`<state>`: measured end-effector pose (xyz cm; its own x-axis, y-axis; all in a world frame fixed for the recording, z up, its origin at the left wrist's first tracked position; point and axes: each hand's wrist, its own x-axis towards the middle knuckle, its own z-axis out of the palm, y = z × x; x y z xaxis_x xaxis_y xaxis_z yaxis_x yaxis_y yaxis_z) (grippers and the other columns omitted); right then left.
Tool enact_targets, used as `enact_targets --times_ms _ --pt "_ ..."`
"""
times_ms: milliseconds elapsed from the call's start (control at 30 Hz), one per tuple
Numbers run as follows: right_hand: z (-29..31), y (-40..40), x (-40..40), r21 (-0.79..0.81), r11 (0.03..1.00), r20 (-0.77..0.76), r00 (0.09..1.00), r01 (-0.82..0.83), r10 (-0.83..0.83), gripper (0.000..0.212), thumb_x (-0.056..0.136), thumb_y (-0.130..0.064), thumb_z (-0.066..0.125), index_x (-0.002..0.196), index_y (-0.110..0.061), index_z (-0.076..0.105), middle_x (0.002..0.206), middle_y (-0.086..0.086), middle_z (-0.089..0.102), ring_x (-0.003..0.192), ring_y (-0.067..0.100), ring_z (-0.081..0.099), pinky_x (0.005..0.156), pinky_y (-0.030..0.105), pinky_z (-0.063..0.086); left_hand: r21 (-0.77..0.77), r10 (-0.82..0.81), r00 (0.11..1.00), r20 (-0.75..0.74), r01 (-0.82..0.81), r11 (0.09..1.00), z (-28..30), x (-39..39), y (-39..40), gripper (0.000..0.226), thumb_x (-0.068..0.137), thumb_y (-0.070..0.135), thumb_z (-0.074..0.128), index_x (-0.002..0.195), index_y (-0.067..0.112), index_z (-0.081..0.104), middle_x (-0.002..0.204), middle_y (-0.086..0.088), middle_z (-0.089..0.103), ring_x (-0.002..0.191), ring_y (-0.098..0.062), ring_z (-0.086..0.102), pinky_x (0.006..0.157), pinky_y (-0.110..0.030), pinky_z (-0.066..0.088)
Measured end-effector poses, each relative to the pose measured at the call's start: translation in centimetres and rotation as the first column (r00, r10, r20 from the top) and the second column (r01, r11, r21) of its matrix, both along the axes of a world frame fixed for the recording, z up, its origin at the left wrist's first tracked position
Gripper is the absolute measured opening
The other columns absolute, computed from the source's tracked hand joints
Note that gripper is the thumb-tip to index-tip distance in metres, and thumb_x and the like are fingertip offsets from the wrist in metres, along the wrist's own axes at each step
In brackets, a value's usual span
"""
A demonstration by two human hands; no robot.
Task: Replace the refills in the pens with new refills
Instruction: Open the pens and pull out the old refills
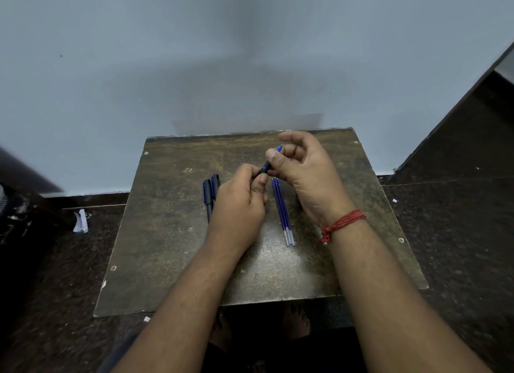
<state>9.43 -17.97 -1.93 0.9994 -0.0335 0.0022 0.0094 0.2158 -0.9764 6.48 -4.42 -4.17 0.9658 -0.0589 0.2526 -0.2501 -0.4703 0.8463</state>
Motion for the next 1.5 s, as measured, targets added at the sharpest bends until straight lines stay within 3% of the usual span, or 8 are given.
enact_targets --times_ms 133,300,500,733,1000,1200,1333,1500 --pt "0.01 -0.16 -0.04 -0.079 0.997 -0.001 1.0 0.014 -0.014 0.035 0.087 -0.002 0.071 0.117 -0.006 0.053 0.083 0.007 0.067 0.08 0.022 0.066 0.072 0.033 0.055 0.004 -0.006 1.0 -0.012 0.006 1.0 0.04 0.03 -0.05 0.017 0.105 0.022 0.047 0.093 0.017 0.058 0.069 0.007 0.06 0.058 -0.003 0.052 0.051 -0.013 0.036" --pt "0.43 -0.45 -0.16 -0.027 0.999 -0.01 1.0 -0.016 0.016 0.035 0.091 0.003 0.063 0.121 -0.011 0.052 0.104 0.007 0.075 0.103 0.028 0.07 0.086 0.039 0.056 -0.006 0.004 1.0 -0.02 -0.004 1.0 -0.06 0.12 0.0 0.017 0.105 0.022 0.047 0.094 0.016 0.058 0.069 0.007 0.06 0.057 -0.001 0.052 0.051 -0.011 0.034" --pt "0.12 -0.39 0.0 -0.089 0.995 -0.007 0.999 0.041 -0.042 0.03 0.088 -0.009 0.072 0.113 -0.008 0.057 0.08 0.002 0.067 0.076 0.019 0.067 0.07 0.032 0.055 -0.017 0.002 1.0 0.002 -0.002 1.0 -0.05 0.09 -0.21 0.012 0.103 0.019 0.052 0.094 0.019 0.059 0.069 0.005 0.061 0.061 -0.008 0.055 0.053 -0.012 0.037" --pt "0.55 -0.28 -0.01 0.059 0.998 0.008 0.999 0.039 -0.039 0.028 0.091 0.01 0.056 0.117 -0.001 0.051 0.091 0.01 0.075 0.084 0.024 0.071 0.079 0.035 0.06 -0.032 0.008 1.0 0.022 -0.007 0.999 -0.05 0.01 -0.27 0.01 0.102 0.018 0.053 0.095 0.023 0.059 0.071 -0.001 0.063 0.066 -0.014 0.058 0.057 -0.024 0.043" --pt "0.31 -0.18 0.08 -0.022 0.998 -0.004 0.998 0.057 -0.057 0.026 0.088 -0.002 0.07 0.111 -0.003 0.06 0.085 0.006 0.065 0.08 0.024 0.069 0.075 0.037 0.059 -0.032 0.0 0.998 0.056 0.002 0.999 -0.26 0.04 -0.3 0.009 0.102 0.018 0.053 0.1 0.02 0.062 0.074 0.006 0.063 0.07 -0.01 0.059 0.064 -0.027 0.046" --pt "0.68 -0.41 -0.13 0.132 0.991 -0.013 0.999 -0.03 0.032 0.03 0.096 0.009 0.051 0.121 -0.006 0.054 0.106 0.015 0.074 0.1 0.029 0.072 0.086 0.037 0.058 -0.01 0.017 0.998 0.06 -0.016 1.0 -0.29 0.05 -0.3 0.01 0.102 0.018 0.052 0.1 0.016 0.061 0.074 0.003 0.063 0.07 -0.013 0.059 0.064 -0.033 0.047" --pt "0.54 0.0 -0.17 -0.008 1.0 -0.015 1.0 -0.006 0.006 0.028 0.092 -0.009 0.068 0.117 -0.014 0.057 0.103 0.006 0.07 0.098 0.023 0.071 0.087 0.037 0.058 -0.009 0.022 0.997 0.071 -0.021 1.0 -0.32 0.06 -0.27 0.01 0.102 0.018 0.052 0.102 0.016 0.062 0.074 0.008 0.062 0.069 -0.009 0.058 0.063 -0.029 0.046" --pt "0.36 0.0 0.07 -0.102 0.991 0.029 0.996 0.084 -0.081 0.028 0.088 -0.001 0.07 0.109 -0.013 0.056 0.085 0.002 0.066 0.081 0.02 0.069 0.076 0.032 0.058 -0.002 0.012 0.996 0.088 -0.012 1.0 -0.5 0.06 -0.32 0.01 0.102 0.019 0.051 0.101 0.017 0.06 0.074 0.008 0.061 0.07 -0.011 0.059 0.064 -0.03 0.046"
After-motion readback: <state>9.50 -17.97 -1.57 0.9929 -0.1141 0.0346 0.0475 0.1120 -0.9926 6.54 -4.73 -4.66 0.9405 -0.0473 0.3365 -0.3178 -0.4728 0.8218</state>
